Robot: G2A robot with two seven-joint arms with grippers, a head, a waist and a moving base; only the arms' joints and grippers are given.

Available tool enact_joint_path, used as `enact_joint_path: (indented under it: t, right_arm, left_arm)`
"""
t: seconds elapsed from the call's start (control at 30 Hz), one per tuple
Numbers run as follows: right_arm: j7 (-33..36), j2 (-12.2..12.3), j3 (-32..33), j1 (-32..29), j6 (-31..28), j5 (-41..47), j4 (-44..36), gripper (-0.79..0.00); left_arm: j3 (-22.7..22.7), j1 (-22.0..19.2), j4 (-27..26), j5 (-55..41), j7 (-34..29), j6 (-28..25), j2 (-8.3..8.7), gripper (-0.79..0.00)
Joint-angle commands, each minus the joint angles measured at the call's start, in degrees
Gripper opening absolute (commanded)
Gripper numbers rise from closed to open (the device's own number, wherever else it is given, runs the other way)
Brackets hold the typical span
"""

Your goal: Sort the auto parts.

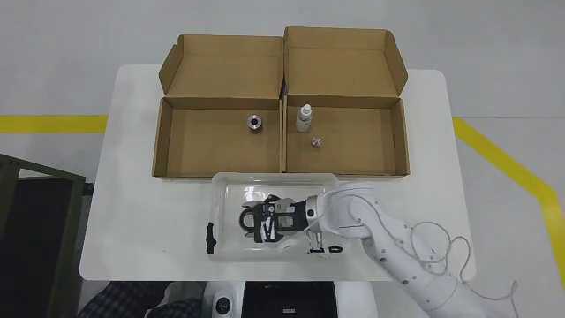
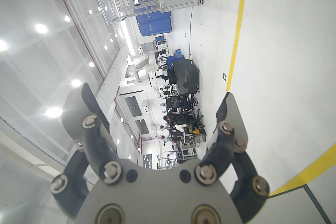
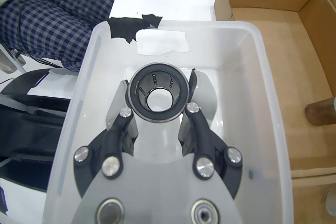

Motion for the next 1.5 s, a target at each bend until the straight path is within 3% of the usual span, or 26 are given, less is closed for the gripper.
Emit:
enact_joint_path:
  t: [0.0,0.73,1.47]
  right_arm:
    - [0.19,0.27,1.11,-0.51,0.32,1.50,-0.90,-0.785]
    - [2.90,2.76,13.69,-4.96,7.74,24.39,-6.50,-0.785]
    - [3.14,4.05,18.82,-6.25,10.72,31.10,-7.19,-0.785]
  left_arm:
    - [0.00,0.00,0.00,0.00,0.00,0.00,0.00,0.000]
    - [0.00,0.00,0.00,0.00,0.00,0.00,0.00,0.000]
    - [0.00,0.00,0.00,0.00,0.00,0.00,0.00,0.000]
